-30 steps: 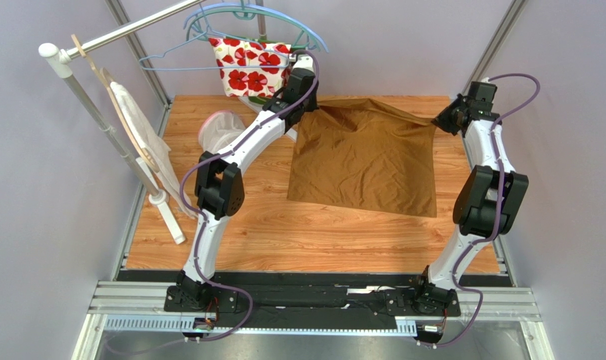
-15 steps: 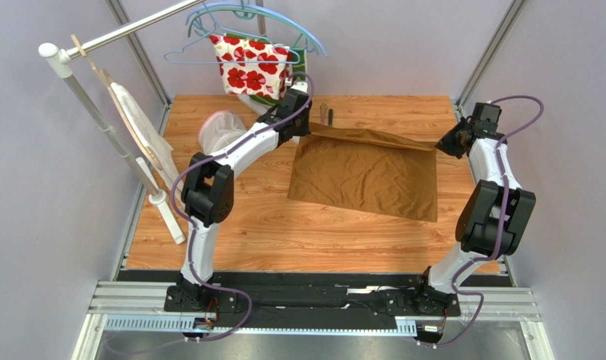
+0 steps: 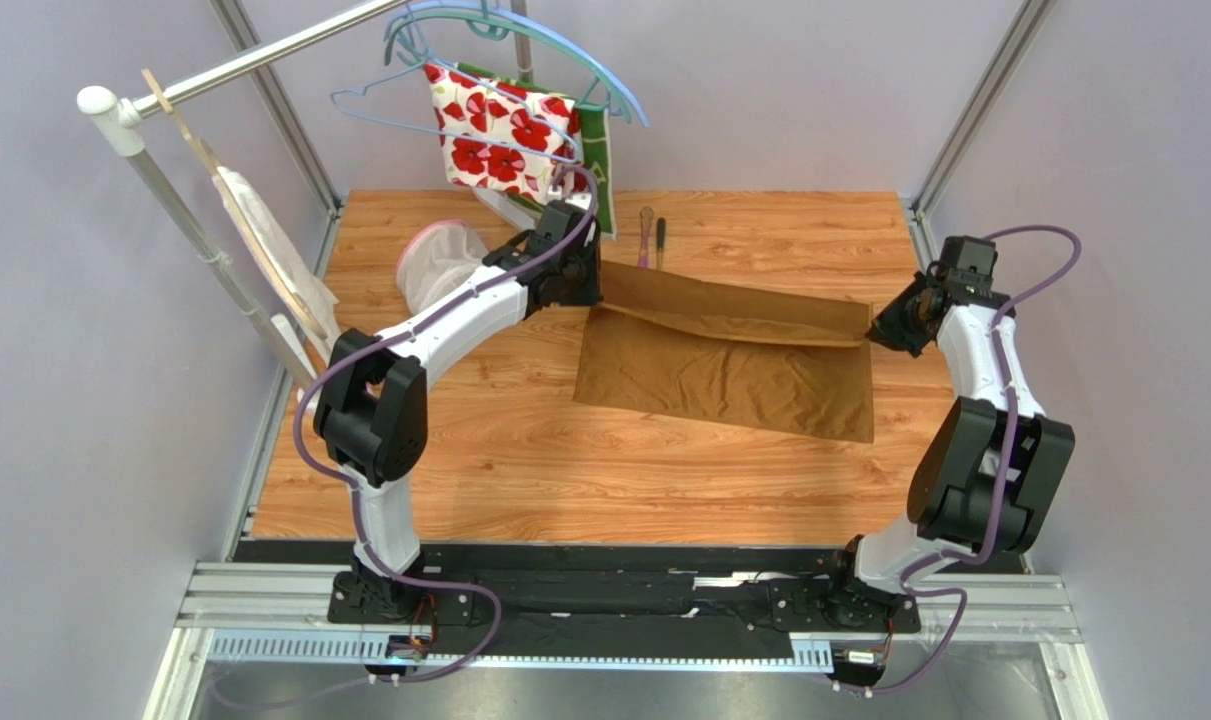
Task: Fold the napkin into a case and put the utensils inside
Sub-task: Fold and flatten the napkin at the center of the board.
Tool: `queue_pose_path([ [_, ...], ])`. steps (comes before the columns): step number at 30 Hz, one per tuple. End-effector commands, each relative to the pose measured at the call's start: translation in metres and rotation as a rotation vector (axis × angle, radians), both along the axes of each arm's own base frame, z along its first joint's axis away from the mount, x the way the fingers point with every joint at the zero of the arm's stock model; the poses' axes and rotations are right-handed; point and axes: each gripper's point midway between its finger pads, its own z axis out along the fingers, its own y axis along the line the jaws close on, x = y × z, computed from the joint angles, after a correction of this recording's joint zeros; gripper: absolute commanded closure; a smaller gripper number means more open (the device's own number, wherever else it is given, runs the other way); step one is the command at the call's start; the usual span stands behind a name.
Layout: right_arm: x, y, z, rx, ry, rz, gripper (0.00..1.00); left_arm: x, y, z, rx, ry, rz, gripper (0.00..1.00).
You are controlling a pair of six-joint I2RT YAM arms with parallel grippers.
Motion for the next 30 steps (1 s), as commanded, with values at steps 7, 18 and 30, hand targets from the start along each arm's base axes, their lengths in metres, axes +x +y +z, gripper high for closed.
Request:
queue_pose_path([
  [7, -0.033, -0.005, -0.015, -0.067, 0.065, 0.0, 1.0, -0.044, -0.009, -0.025, -0.063, 0.162, -0.062, 1.0],
  [18, -0.057, -0.01, -0.026, -0.074, 0.105, -0.039, 1.0, -0.071, 0.003, -0.053, -0.01, 0.283, -0.062, 1.0],
  [30, -0.077, -0.003, -0.042, -0.04, 0.151, -0.044, 1.0, -0.085, 0.012, -0.072, 0.036, 0.359, -0.061, 1.0],
])
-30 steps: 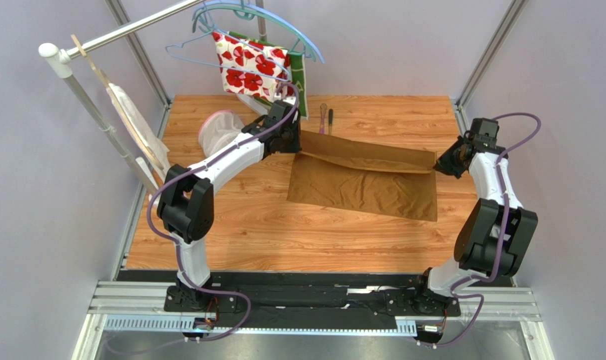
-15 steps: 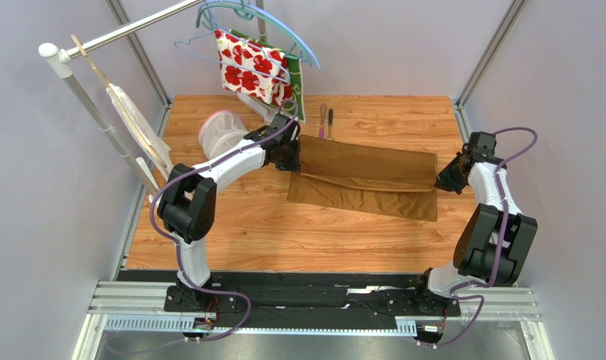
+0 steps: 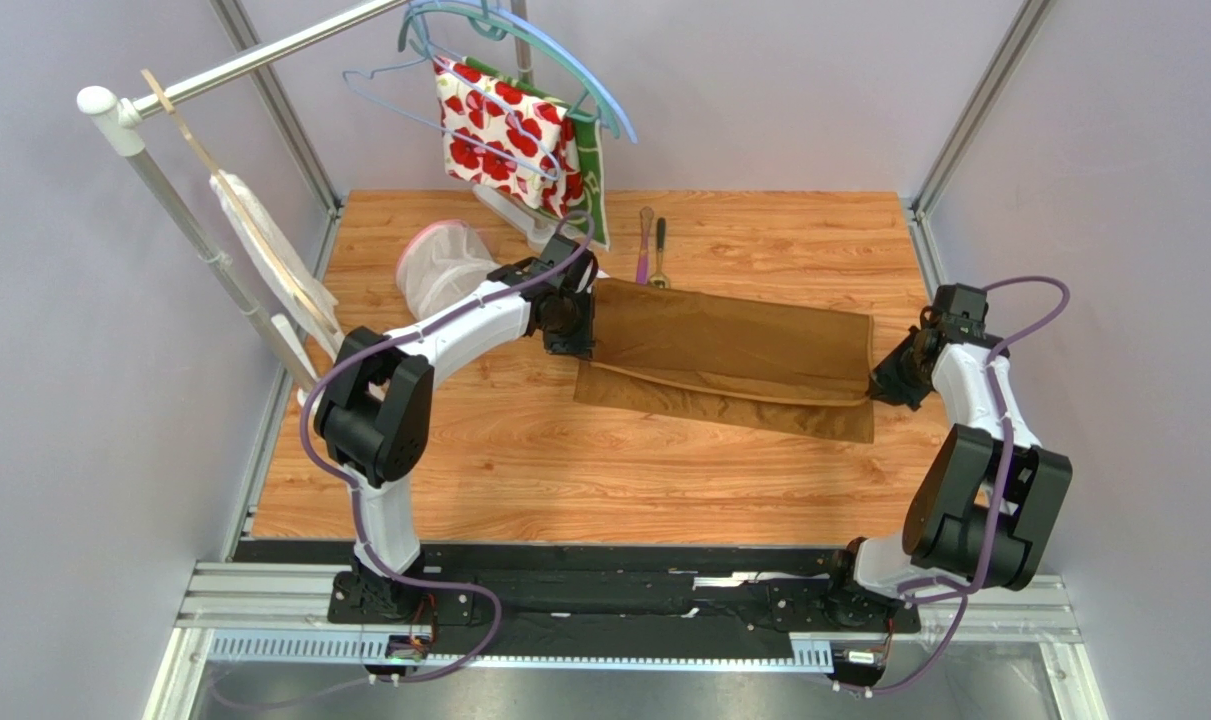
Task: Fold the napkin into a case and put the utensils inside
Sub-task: Fold and flatten the napkin at the center of the board.
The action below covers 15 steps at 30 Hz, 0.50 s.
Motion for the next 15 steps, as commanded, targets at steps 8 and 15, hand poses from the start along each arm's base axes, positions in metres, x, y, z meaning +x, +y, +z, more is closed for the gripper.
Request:
queue_pose_path([
  [8, -0.013, 0.001, -0.011, 0.019, 0.026, -0.03, 1.0, -0.01, 0.006, -0.009, 0.037, 0.044, 0.001, 1.0],
  [15, -0.017, -0.004, -0.026, 0.03, 0.07, -0.057, 1.0, -0.013, 0.006, -0.02, 0.049, 0.08, -0.005, 1.0],
])
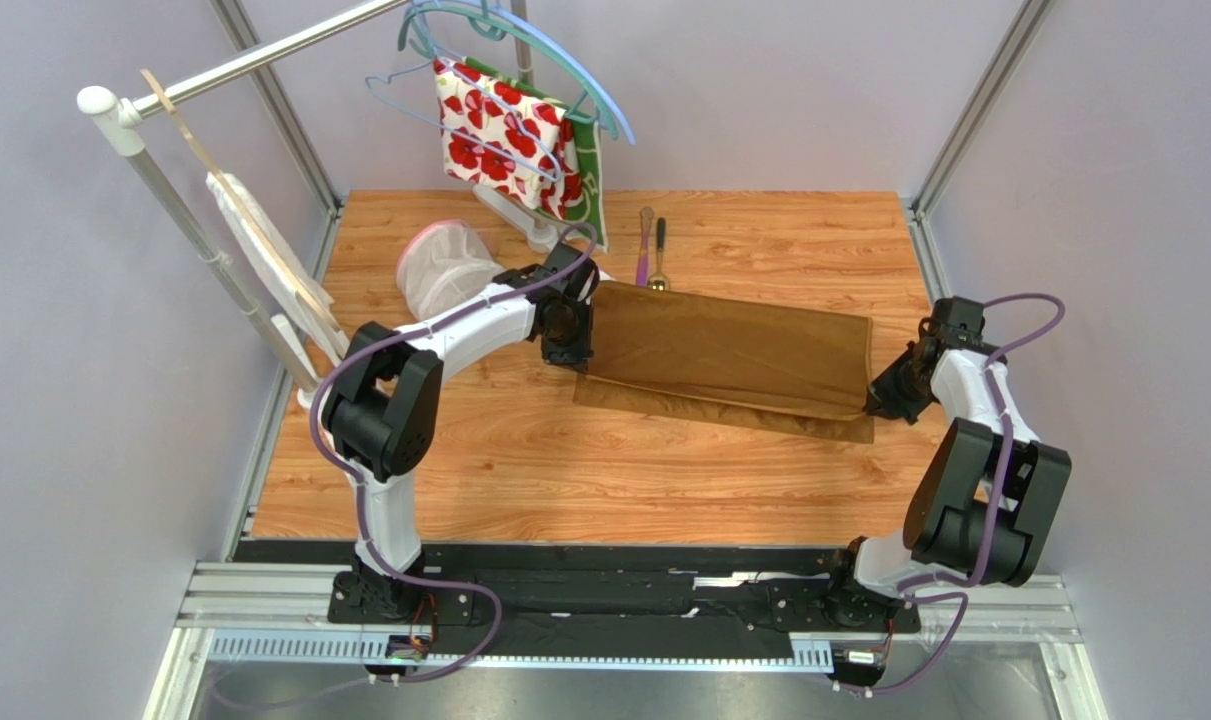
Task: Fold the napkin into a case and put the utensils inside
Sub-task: Fold and flatten the napkin at the center of the board.
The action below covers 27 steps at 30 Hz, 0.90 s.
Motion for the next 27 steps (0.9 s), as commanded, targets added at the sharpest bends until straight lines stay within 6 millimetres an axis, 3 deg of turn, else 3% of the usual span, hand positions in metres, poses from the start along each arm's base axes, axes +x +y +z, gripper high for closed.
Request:
queue_pose_path([
  [1, 0.001, -0.006, -0.008, -0.003, 0.009, -0.031, 1.0, -0.002, -0.001, -0.002, 0.009, 0.019, -0.004, 1.0],
  [16, -0.001, -0.004, -0.028, 0.023, 0.049, -0.033, 1.0, -0.004, -0.002, -0.016, 0.03, 0.058, -0.009, 1.0],
  [27, 0.001, -0.006, -0.031, 0.016, 0.056, -0.04, 1.0, -0.007, 0.002, -0.024, 0.065, 0.083, -0.015, 1.0],
])
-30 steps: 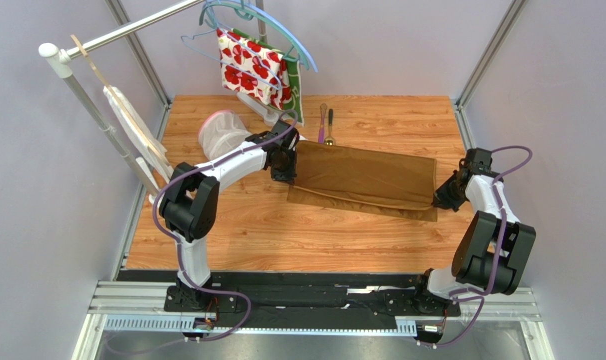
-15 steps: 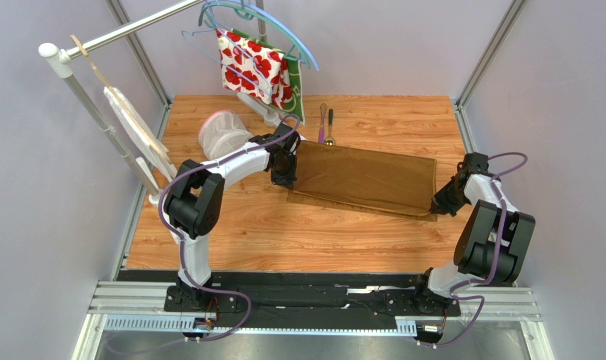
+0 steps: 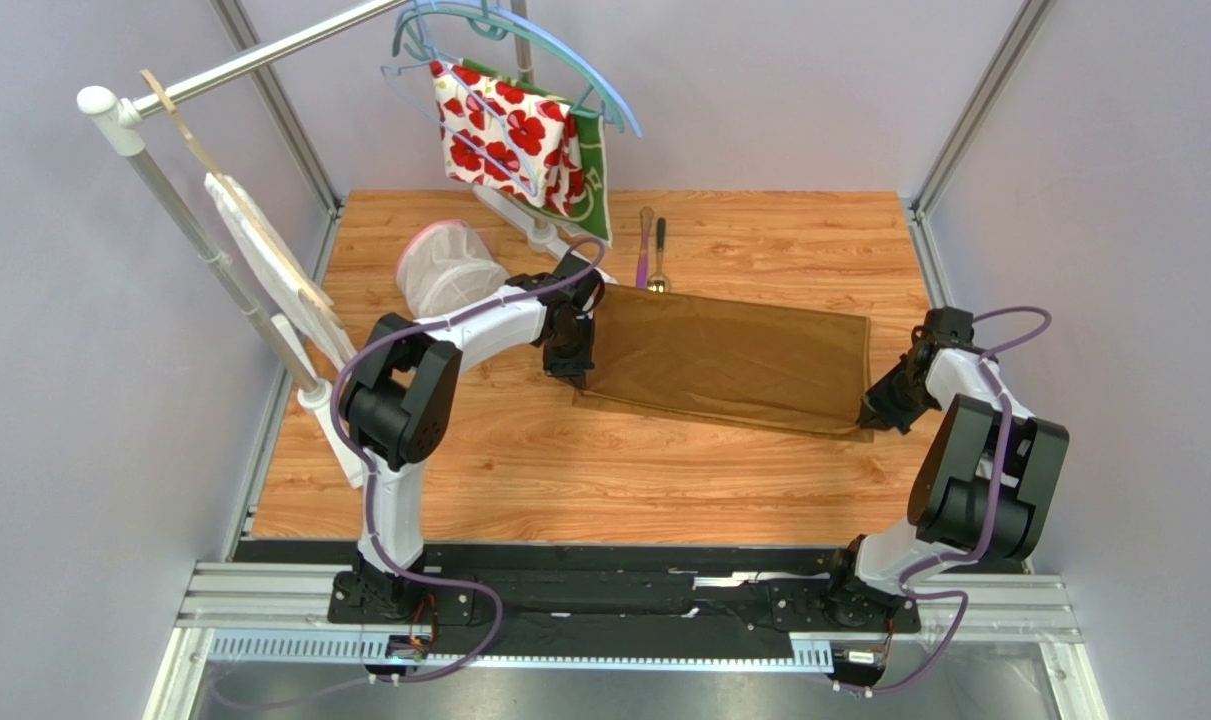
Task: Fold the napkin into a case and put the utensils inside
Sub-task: Fold and flatten the napkin at the center of the board.
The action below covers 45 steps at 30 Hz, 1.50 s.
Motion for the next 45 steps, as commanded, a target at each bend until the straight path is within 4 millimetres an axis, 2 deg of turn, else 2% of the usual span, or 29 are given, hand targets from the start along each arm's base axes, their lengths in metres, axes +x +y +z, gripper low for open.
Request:
queue_pose_path([
  [1, 0.009, -0.008, 0.0, -0.025, -0.026, -0.019, 1.0, 0.006, -0.003, 0.009, 0.002, -0.018, -0.01, 1.0],
  [10, 0.012, -0.008, 0.0, -0.02, -0.031, -0.012, 0.99, 0.005, -0.005, 0.008, -0.002, -0.009, -0.03, 1.0],
  [12, 0.014, -0.007, 0.004, -0.013, -0.046, -0.006, 0.91, 0.003, -0.005, 0.012, -0.001, -0.025, -0.037, 0.99],
  [13, 0.017, -0.008, 0.009, -0.019, -0.065, -0.006, 0.87, 0.002, -0.005, 0.015, 0.0, -0.036, -0.04, 0.93],
  [15, 0.018, -0.009, 0.014, -0.029, -0.078, -0.004, 0.72, 0.002, -0.004, 0.027, -0.007, -0.072, -0.045, 0.84],
  [16, 0.021, -0.009, 0.02, -0.035, -0.09, 0.0, 0.69, 0.001, -0.004, 0.03, -0.01, -0.075, -0.046, 0.77],
  [19, 0.018, -0.01, 0.029, -0.04, -0.082, 0.01, 0.5, -0.007, -0.003, 0.041, -0.026, -0.068, -0.057, 0.62],
  [20, 0.021, -0.012, 0.04, -0.062, -0.103, 0.017, 0.45, -0.007, -0.003, 0.053, -0.039, -0.092, -0.066, 0.6],
  [21, 0.021, -0.014, 0.046, -0.075, -0.114, 0.017, 0.44, -0.011, 0.001, 0.055, -0.035, -0.099, -0.065, 0.58],
  [22, 0.019, -0.016, 0.051, -0.088, -0.113, 0.014, 0.4, -0.011, 0.003, 0.061, -0.034, -0.115, -0.062, 0.51],
  [23, 0.019, -0.018, 0.062, -0.117, -0.139, 0.012, 0.38, -0.011, 0.006, 0.074, -0.039, -0.15, -0.064, 0.5],
  [25, 0.019, -0.018, 0.07, -0.135, -0.153, 0.015, 0.36, -0.013, 0.008, 0.081, -0.047, -0.166, -0.065, 0.51],
  [27, 0.019, -0.015, 0.076, -0.164, -0.156, 0.037, 0.33, -0.012, -0.003, 0.089, -0.092, -0.164, -0.082, 0.55],
  [28, 0.022, -0.011, 0.076, -0.164, -0.162, 0.052, 0.31, -0.012, -0.008, 0.09, -0.111, -0.15, -0.087, 0.6],
  [29, 0.025, -0.007, 0.075, -0.143, -0.175, 0.065, 0.31, -0.014, -0.016, 0.083, -0.14, -0.109, -0.099, 0.64],
  [30, 0.026, -0.004, 0.07, -0.127, -0.164, 0.069, 0.32, -0.01, -0.023, 0.086, -0.158, -0.106, -0.103, 0.7],
  [33, 0.033, 0.005, 0.062, -0.091, -0.154, 0.104, 0.39, -0.001, -0.031, 0.07, -0.154, -0.076, -0.106, 0.74],
  [36, 0.035, 0.008, 0.049, -0.066, -0.14, 0.107, 0.64, 0.004, -0.033, 0.05, -0.129, -0.047, -0.103, 0.8],
  [37, 0.033, 0.007, 0.038, -0.061, -0.109, 0.1, 0.75, 0.005, -0.034, 0.045, -0.127, -0.04, -0.101, 0.81],
  [42, 0.027, -0.002, 0.012, -0.095, -0.045, 0.06, 0.84, -0.004, -0.026, 0.011, -0.086, 0.021, -0.067, 0.86],
  [45, 0.021, -0.004, 0.0, -0.089, -0.004, 0.035, 0.89, -0.009, -0.019, 0.001, -0.062, 0.032, -0.047, 0.86],
])
